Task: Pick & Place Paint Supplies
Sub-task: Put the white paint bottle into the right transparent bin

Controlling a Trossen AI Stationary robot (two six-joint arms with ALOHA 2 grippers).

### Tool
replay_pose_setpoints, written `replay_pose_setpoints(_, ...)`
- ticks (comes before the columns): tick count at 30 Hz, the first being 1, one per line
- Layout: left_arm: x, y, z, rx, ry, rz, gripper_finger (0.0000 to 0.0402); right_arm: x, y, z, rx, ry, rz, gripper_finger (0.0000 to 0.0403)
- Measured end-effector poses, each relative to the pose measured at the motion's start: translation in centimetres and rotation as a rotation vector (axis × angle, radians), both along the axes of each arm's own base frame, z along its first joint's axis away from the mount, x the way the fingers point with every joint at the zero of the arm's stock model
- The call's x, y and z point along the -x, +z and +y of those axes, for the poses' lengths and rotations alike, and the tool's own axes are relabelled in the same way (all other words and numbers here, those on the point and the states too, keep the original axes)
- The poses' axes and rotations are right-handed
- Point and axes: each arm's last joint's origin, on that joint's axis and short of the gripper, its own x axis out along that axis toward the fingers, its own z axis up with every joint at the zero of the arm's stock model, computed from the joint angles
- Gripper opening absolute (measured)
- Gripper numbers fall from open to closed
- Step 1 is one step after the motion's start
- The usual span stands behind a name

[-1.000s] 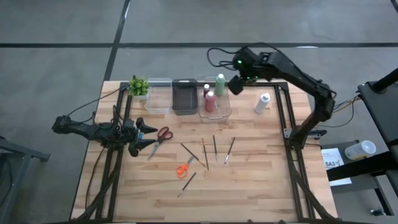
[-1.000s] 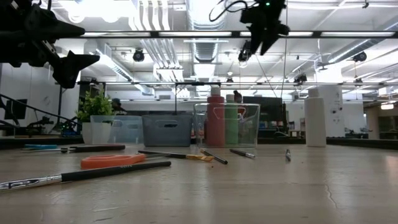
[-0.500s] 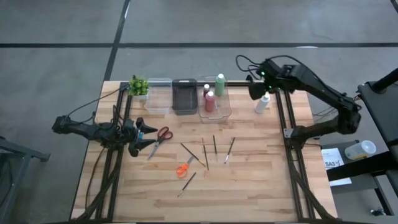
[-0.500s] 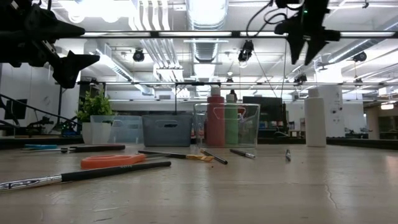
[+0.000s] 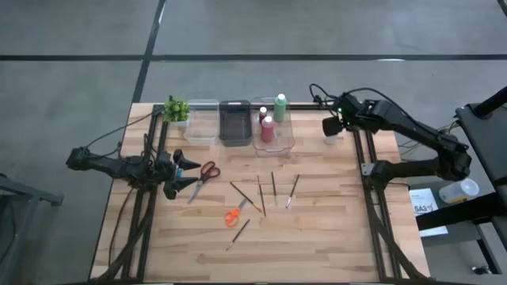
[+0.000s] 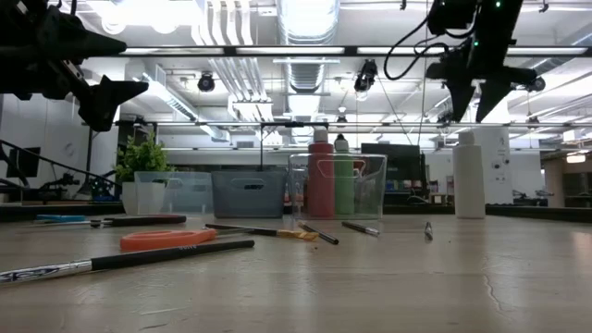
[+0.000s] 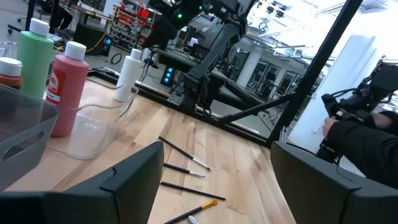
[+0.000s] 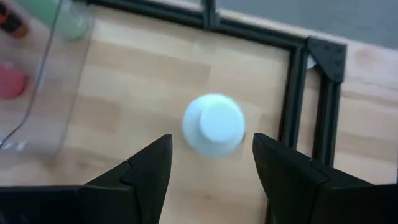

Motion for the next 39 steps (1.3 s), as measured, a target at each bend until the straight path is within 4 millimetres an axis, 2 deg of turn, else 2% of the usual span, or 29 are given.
replay_pose_setpoints(8,0.0,0.0,0.0,0.000,0.000,0.000,0.0303,0.2,-2.1,0.0,0.034,-0.009,-0.025,0.0222)
replay_pose_setpoints(27,0.0,0.0,0.0,0.000,0.000,0.000,0.0303,-0.1,-3.8,-0.2,0.057,0.027,0.003,0.0219)
replay_pose_setpoints(30,0.0,0.0,0.0,0.000,0.000,0.000,0.0303,-0.1,-3.8,-0.2,0.057,0.024,0.000,0.0203)
replay_pose_setpoints(39,0.0,0.0,0.0,0.000,0.000,0.000,0.0303,0.2,-3.9,-0.4,0.050,0.006,0.002,0.0118)
